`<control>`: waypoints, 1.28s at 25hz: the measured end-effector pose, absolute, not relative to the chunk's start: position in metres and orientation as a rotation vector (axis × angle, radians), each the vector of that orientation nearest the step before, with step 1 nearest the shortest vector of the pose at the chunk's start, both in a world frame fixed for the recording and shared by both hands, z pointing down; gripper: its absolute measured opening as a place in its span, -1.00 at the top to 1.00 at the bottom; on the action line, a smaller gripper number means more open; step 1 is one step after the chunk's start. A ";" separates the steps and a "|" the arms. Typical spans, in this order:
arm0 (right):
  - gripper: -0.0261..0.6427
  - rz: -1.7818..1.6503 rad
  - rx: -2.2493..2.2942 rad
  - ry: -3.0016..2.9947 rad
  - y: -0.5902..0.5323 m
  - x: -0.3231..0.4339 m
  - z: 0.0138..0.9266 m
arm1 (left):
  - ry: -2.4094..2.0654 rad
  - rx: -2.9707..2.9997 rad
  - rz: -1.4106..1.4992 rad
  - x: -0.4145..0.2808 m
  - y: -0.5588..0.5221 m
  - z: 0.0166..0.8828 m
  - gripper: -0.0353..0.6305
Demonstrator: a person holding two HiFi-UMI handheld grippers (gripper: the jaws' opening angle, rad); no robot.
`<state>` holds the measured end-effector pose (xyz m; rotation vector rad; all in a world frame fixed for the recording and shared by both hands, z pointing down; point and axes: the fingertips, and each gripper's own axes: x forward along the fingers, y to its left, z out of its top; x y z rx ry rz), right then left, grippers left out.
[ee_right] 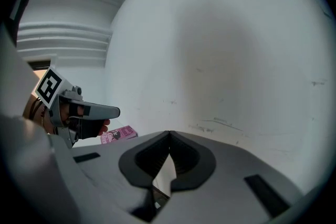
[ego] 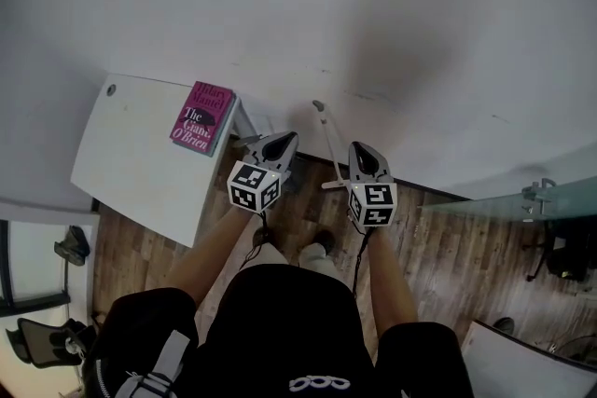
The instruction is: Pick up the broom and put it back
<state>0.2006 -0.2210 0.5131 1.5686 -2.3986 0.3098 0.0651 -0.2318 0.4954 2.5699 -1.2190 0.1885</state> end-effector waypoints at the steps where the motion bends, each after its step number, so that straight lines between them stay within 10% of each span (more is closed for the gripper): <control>1: 0.87 0.309 1.554 -2.408 -0.222 0.205 0.514 | -1.226 2.561 0.183 0.070 -0.232 0.496 0.84; 32: 0.87 0.424 1.531 -2.408 -0.260 0.164 0.573 | -1.231 2.550 0.342 0.031 -0.261 0.544 0.84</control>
